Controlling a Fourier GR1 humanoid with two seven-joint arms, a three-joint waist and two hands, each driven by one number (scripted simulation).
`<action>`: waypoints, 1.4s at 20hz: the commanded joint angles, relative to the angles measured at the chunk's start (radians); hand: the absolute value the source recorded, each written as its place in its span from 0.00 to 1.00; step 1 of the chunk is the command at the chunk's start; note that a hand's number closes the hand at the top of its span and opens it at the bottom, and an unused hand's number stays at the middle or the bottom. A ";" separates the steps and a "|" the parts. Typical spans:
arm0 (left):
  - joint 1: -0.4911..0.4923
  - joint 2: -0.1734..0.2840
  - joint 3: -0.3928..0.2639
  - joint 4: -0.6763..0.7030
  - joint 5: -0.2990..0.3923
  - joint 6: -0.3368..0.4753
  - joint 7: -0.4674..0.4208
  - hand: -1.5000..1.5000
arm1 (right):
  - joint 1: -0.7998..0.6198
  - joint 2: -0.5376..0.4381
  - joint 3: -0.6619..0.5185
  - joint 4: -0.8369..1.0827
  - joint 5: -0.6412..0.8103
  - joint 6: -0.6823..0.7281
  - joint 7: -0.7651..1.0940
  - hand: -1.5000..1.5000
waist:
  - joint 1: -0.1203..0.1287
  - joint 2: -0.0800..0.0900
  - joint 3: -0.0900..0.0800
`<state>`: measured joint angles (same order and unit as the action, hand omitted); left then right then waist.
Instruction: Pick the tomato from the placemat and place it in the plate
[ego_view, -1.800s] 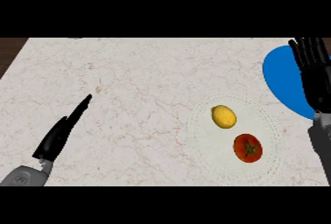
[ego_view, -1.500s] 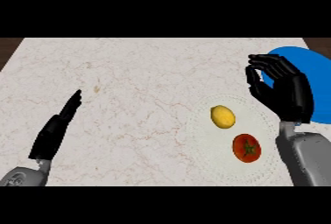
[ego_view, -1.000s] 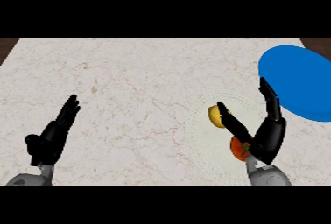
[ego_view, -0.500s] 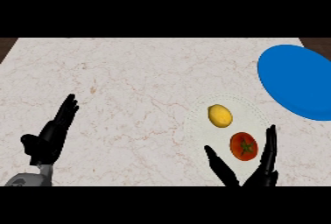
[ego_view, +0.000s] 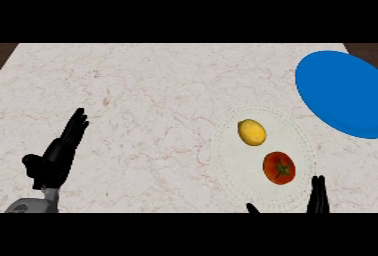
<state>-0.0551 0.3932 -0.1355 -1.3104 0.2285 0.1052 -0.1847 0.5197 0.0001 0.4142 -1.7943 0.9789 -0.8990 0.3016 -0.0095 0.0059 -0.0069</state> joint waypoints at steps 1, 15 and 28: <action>0.000 -0.020 -0.003 -0.013 0.009 -0.003 0.017 0.50 | 0.045 0.000 0.016 -0.147 0.164 0.204 0.239 0.00 | 0.009 -0.001 0.002; 0.013 -0.068 -0.008 -0.003 -0.064 -0.006 0.006 0.50 | -0.280 0.000 0.056 -0.219 0.328 0.692 0.809 0.00 | 0.014 -0.004 0.006; -0.011 -0.084 0.097 0.059 -0.101 -0.088 -0.028 0.50 | -0.356 -0.011 -0.120 -0.012 0.220 0.646 0.713 0.00 | 0.008 -0.006 0.007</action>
<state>-0.0634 0.3203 -0.0625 -1.2997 0.1448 0.0440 -0.1679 0.1923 -0.0113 0.3406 -1.8419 1.2048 -0.2663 0.9953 0.0000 0.0002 0.0001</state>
